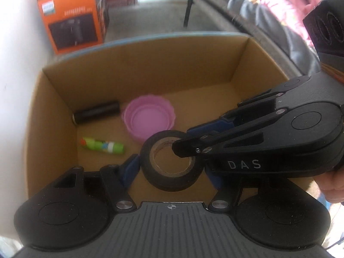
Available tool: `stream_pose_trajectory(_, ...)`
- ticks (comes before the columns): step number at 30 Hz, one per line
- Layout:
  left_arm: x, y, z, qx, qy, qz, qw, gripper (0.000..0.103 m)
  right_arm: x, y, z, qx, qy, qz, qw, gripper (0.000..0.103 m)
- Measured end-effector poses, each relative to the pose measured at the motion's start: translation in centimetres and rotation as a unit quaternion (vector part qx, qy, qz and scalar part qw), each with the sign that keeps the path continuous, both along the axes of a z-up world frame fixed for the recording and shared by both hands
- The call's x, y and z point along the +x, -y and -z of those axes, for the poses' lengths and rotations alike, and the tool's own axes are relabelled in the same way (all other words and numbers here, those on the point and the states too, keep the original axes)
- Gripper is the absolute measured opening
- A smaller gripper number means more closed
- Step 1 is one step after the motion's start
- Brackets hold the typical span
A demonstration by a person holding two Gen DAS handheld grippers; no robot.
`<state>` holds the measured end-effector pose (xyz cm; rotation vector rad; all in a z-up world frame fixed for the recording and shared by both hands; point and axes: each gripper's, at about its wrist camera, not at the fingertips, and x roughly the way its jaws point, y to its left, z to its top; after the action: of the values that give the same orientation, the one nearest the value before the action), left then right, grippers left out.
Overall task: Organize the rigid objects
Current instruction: 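Carry the tape roll into the box and open the right gripper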
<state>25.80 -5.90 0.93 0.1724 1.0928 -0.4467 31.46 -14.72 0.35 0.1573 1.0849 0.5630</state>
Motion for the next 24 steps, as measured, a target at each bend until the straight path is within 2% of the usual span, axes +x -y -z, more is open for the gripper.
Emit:
stream_pose_trajectory(6, 1.0, -0.1, 0.8, 0.012, -0.044, -0.003, 0.9989, 0.067, 0.9, -1.4, 1.6, -0.013, -0.066, -0.022, 0.997, 0.023)
stream_pose_trajectory(9, 0.7, -0.3, 0.5, 0.009, -0.05, -0.003, 0.9987, 0.076, 1.2, -1.6, 2.2, -0.017, -0.093, -0.032, 0.995, 0.025)
stream_pose_trajectory(12, 0.7, -0.5, -0.1, 0.007, -0.039, -0.003, 0.9992, 0.08, 1.1, -1.5, 2.2, -0.016, -0.096, -0.03, 0.995, 0.025)
stream_pose_trajectory(18, -1.0, -0.4, -2.5, -0.007, -0.003, -0.003, 1.0, 0.082, -0.3, 1.1, 0.1, 0.032, -0.061, 0.003, 0.998, 0.027)
stream_pose_trajectory(24, -5.2, -1.0, -6.2, -0.038, 0.065, 0.017, 0.997, 0.086, -5.9, 5.6, -4.8, 0.084, 0.028, 0.041, 0.995, 0.027)
